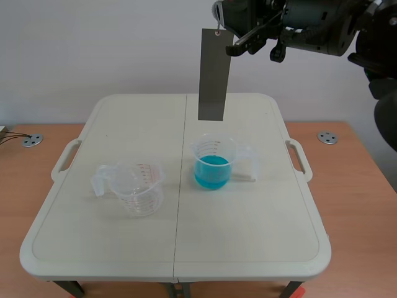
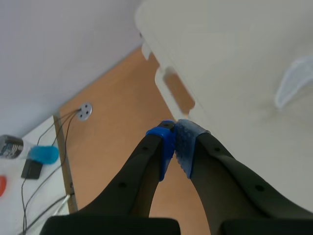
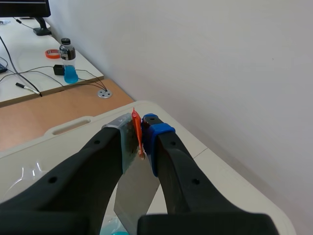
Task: Hold the metal plate by the orange handle, dip it into the blue solution, take it out and point at it, then put the plate back in the beaker on the left.
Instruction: 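Raise the plate and point at it, then put the plate into the left beaker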
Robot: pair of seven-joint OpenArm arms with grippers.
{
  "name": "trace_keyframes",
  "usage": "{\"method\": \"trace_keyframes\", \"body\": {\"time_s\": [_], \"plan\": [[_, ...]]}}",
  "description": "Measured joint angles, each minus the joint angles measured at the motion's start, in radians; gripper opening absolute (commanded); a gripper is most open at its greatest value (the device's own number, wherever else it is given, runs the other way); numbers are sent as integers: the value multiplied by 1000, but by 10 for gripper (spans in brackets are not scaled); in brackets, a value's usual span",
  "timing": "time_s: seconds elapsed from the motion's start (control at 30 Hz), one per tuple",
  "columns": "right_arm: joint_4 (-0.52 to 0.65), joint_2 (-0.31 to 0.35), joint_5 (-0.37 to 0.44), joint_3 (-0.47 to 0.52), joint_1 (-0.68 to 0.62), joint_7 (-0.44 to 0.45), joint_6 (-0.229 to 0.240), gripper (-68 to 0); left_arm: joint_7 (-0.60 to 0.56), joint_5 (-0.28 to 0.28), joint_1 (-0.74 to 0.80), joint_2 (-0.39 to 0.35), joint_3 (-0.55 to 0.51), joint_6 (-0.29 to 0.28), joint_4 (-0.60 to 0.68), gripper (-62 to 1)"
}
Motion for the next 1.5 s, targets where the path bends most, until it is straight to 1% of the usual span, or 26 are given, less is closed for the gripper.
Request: {"method": "trace_keyframes", "body": {"time_s": [0.13, 0.2, 0.27, 0.37, 0.57, 0.67, 0.87, 0.97, 1.03, 1.1, 1.17, 1.23, 1.43, 1.5], "plan": [[0, 0, 0, 0, 0, 0, 0, -660, -5, 1, 121, 11, -31, 0, -1, -594], [0, 0, 0, 0, 0, 0, 0, -660, -5, 27, 166, 33, -40, 1, -2, -594], [0, 0, 0, 0, 0, 0, 0, -660, -4, 50, 202, 60, -43, 17, -2, -594], [0, 0, 0, 0, 0, 0, 0, -660, -5, 93, 248, 115, -43, 26, -5, -594], [0, 0, 0, -8, 0, 0, 0, -660, -4, 136, 308, 237, -43, 26, -29, -594], [0, 0, 0, -37, 0, 2, 0, -660, -5, 184, 330, 303, -43, 26, -41, -594], [0, 0, 0, -90, 1, 30, 0, -660, -5, 247, 349, 404, -43, 26, -68, -594], [0, 0, 0, -112, 1, 49, 0, -660, -5, 276, 359, 432, -43, 25, -68, -594], [0, -6, 0, -126, 1, 53, 0, -660, -5, 285, 362, 449, -43, 26, -74, -594], [0, -18, 0, -140, 1, 53, 0, -660, -5, 317, 364, 461, -43, 23, -76, -594], [0, -29, -1, -160, 3, 49, -1, -660, -5, 319, 364, 468, -43, 16, -81, -594], [0, -39, -1, -181, 3, 49, -12, -660, -5, 330, 364, 468, -43, 11, -85, -594], [0, -80, -5, -234, 16, 45, -16, -660, -5, 330, 364, 468, -43, 11, -89, -594], [0, -94, -18, -255, 19, 45, -21, -660, -4, 330, 364, 468, -43, 11, -89, -594]]}}
